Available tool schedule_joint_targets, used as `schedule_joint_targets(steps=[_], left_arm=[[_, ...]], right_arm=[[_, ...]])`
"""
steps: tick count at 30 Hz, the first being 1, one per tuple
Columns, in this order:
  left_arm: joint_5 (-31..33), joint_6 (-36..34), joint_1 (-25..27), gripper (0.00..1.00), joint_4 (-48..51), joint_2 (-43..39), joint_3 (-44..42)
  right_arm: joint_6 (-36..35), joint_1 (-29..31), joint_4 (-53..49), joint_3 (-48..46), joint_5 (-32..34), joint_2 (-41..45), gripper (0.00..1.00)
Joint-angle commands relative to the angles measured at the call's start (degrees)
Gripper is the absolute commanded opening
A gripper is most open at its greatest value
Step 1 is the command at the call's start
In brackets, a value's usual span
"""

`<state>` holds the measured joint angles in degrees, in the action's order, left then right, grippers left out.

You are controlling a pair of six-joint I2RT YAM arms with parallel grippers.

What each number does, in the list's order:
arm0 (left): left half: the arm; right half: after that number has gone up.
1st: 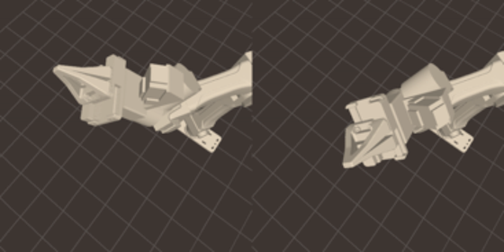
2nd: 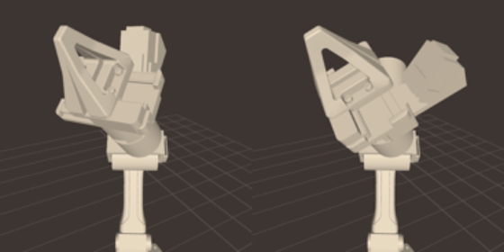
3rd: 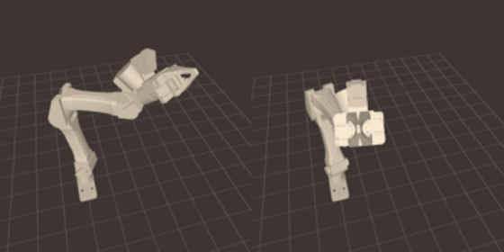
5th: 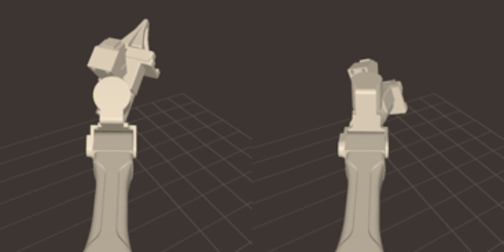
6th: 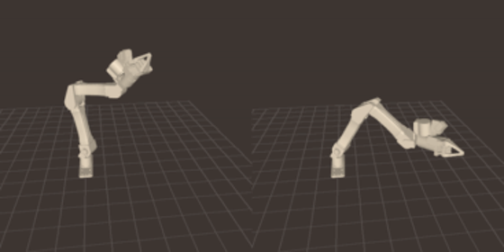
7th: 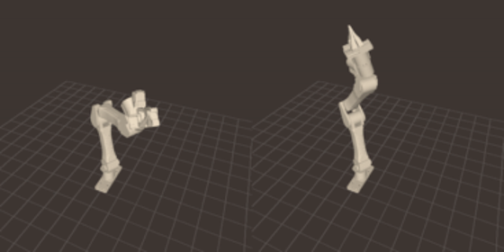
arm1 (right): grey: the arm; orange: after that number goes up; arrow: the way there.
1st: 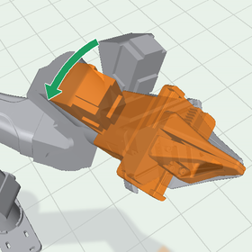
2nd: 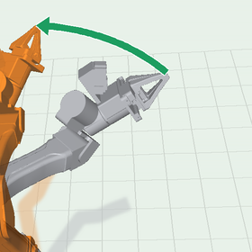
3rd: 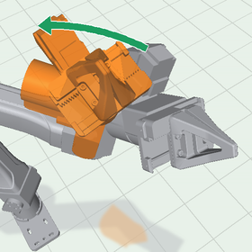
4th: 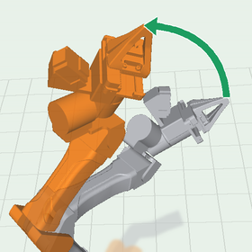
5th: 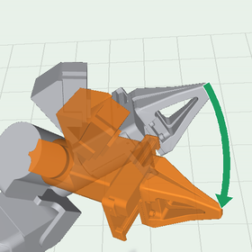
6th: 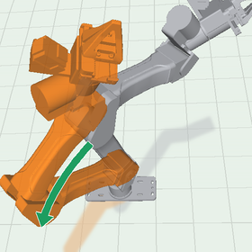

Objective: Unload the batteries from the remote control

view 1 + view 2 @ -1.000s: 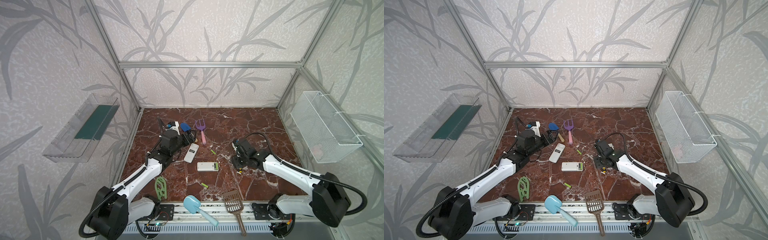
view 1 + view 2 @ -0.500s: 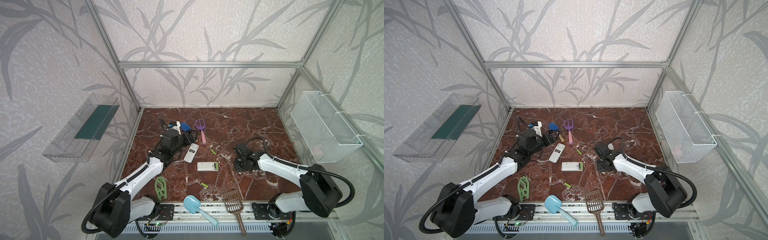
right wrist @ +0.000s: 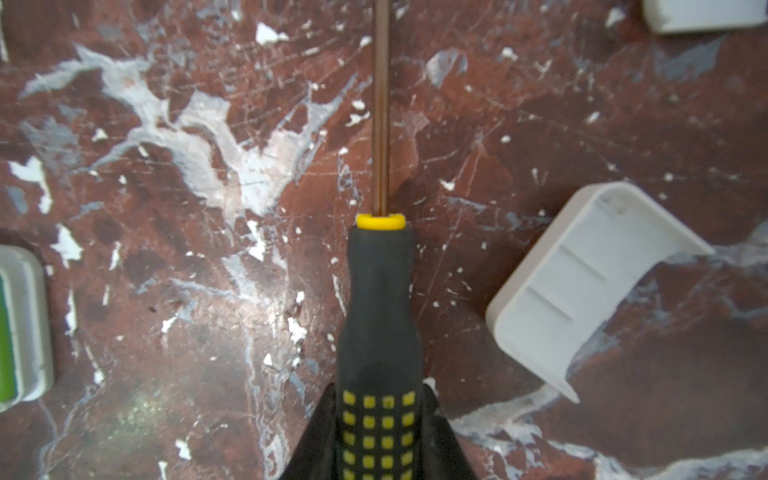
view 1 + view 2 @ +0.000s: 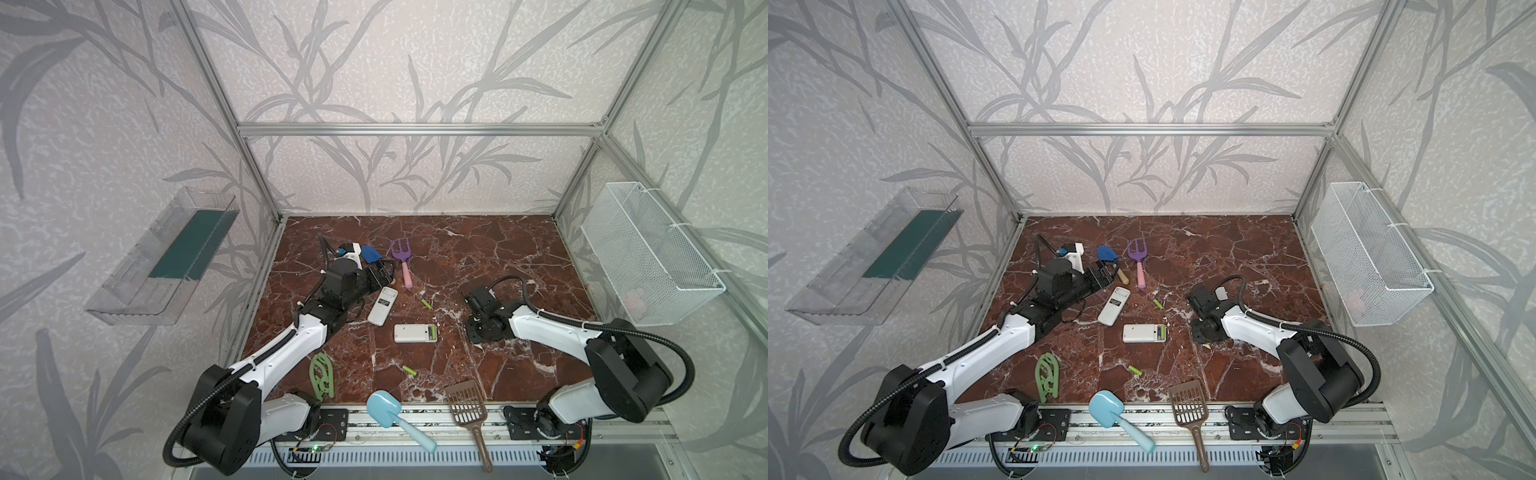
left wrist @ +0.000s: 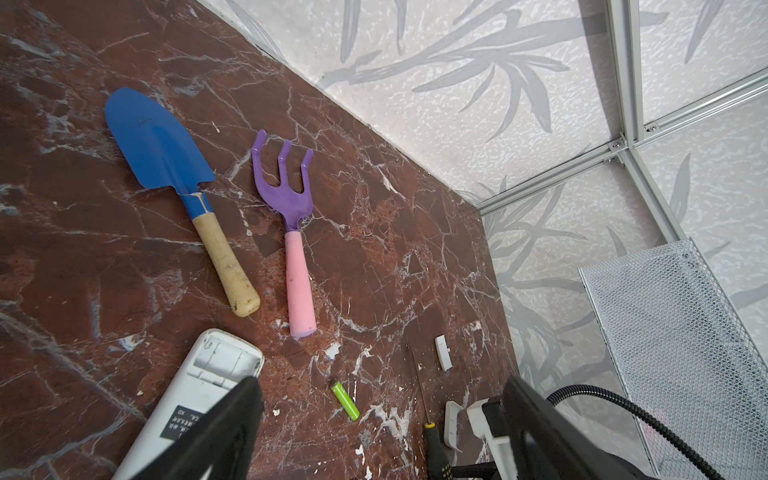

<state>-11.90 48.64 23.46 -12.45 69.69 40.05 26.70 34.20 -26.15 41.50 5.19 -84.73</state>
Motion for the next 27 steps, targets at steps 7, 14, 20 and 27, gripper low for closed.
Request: schedule_joint_targets(steps=[7,14,20,27], left_arm=[[-1.4,1.3,-0.2,0.90,-1.2,1.1,1.9],[-2.7,4.2,2.5,0.89,-4.3,3.5,2.2],[-3.1,7.2,6.7,0.87,-12.4,7.6,2.8],[-3.3,10.6,8.1,0.81,-14.6,10.4,4.1]], right_arm=[[-7.4,1.3,5.7,-1.9,-5.3,10.5,0.03],[-16.8,5.6,8.1,1.7,-7.0,17.0,0.02],[-22.2,10.9,7.6,6.7,-4.6,14.9,0.02],[-25.2,14.5,7.6,9.6,0.5,12.8,0.01]])
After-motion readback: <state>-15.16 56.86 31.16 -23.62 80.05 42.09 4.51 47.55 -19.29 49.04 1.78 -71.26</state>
